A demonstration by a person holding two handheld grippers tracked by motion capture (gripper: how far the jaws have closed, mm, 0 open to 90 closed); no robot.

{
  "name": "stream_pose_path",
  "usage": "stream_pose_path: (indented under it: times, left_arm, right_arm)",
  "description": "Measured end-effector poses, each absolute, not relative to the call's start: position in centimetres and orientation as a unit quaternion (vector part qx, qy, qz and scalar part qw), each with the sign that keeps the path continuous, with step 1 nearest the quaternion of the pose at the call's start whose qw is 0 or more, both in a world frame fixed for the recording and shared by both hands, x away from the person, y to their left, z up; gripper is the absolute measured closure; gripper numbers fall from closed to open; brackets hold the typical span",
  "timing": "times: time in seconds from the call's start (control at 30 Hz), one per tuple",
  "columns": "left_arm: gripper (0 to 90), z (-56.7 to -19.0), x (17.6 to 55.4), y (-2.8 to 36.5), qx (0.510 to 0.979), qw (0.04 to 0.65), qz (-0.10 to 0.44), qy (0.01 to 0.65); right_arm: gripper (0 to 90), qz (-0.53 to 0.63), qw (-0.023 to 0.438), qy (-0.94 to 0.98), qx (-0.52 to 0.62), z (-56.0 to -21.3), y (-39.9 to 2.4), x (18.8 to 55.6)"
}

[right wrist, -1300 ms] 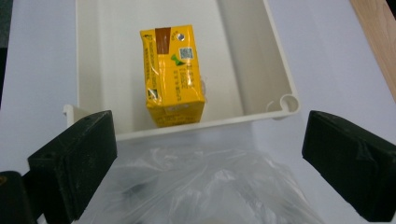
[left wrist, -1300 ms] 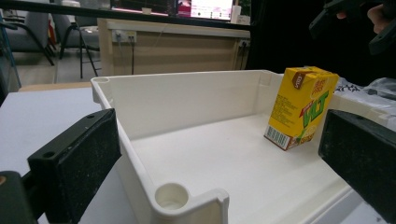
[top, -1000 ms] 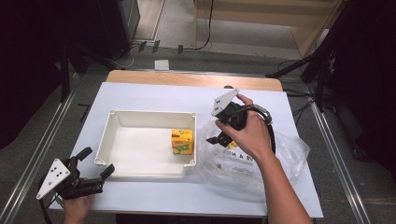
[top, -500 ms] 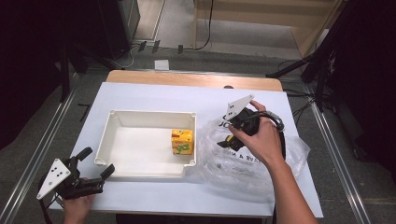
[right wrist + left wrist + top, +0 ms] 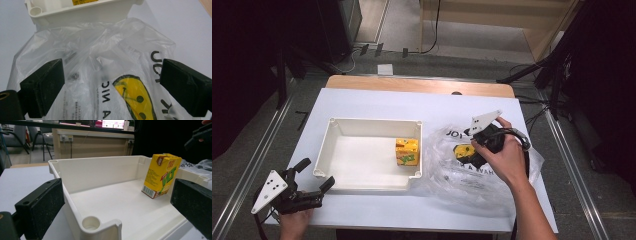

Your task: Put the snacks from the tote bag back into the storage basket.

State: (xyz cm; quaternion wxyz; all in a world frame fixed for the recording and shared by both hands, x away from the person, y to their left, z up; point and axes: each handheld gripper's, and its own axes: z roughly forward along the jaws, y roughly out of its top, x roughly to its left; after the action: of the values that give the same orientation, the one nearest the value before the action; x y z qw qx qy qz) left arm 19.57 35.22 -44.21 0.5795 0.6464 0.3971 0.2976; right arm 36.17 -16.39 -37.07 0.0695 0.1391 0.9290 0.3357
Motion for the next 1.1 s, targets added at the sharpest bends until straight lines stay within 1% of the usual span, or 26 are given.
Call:
stream_pose_path:
  times: [0.83,0.93,1.1]
  left_arm:
    - [0.0,-44.2,19.5,35.2,0.647,0.578,0.299,0.397]
    - [0.0,-44.2,19.5,35.2,0.648,0.578,0.299,0.397]
    - [0.0,-44.2,19.5,35.1,0.648,0.577,0.299,0.397]
  right_arm:
    - [6.8,0.37,0.074,0.905,0.195,-39.9,-22.5,33.8]
    - [9.8,0.381,0.071,0.9,0.199,-40.2,-23.1,33.5]
    - [9.8,0.394,0.075,0.893,0.203,-40.8,-24.2,33.0]
